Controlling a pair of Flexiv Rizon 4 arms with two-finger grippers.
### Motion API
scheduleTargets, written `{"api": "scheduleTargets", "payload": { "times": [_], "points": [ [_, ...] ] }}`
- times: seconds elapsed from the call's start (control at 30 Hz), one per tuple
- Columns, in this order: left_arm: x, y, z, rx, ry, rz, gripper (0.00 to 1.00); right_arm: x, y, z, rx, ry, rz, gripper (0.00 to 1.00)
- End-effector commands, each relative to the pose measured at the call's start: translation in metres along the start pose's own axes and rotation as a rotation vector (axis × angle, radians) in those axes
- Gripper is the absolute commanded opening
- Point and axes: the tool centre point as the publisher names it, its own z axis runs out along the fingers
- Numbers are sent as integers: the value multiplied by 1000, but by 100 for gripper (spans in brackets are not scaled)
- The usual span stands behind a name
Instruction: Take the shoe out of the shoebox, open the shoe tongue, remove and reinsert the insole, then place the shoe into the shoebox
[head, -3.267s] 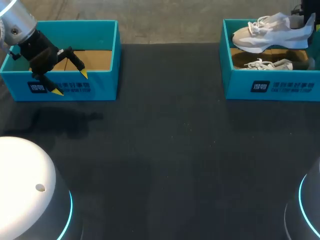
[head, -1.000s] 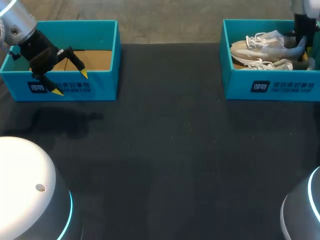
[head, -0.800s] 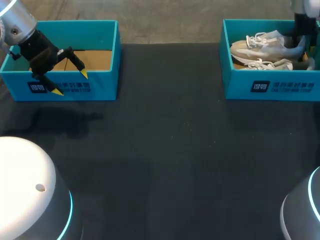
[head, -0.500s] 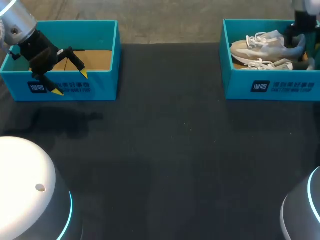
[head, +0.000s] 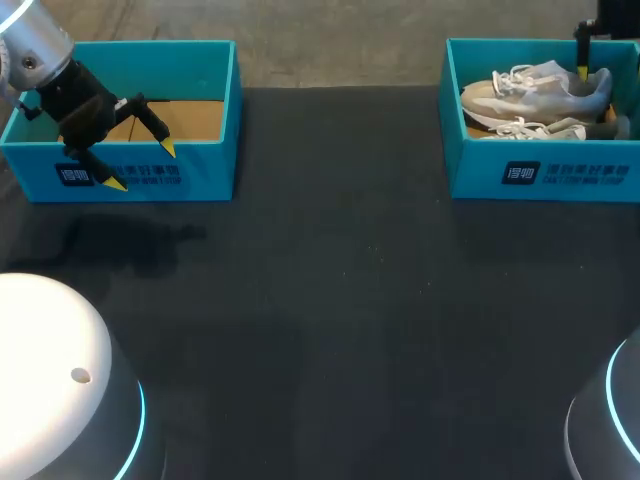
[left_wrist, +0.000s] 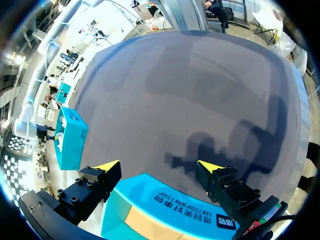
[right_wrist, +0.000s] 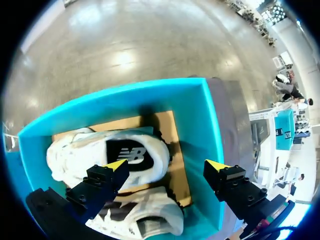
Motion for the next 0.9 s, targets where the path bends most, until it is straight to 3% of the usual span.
{"api": "scheduleTargets", "payload": {
  "times": [0.03, 0.37, 0.63, 0.9],
  "points": [
    [0, -1, -1, -2, 2, 0, 100, -6, -19, -36, -32, 17, 7, 100],
    [0, -1, -1, -2, 2, 0, 100, -3, -32, -101, -38, 53, 10, 100],
    [0, -1, -1, -2, 2, 0, 100, 13, -70, -149, -12, 80, 16, 100],
    [0, -1, -1, -2, 2, 0, 100, 31, -111, -174, 0, 84, 24, 100]
  ]
}}
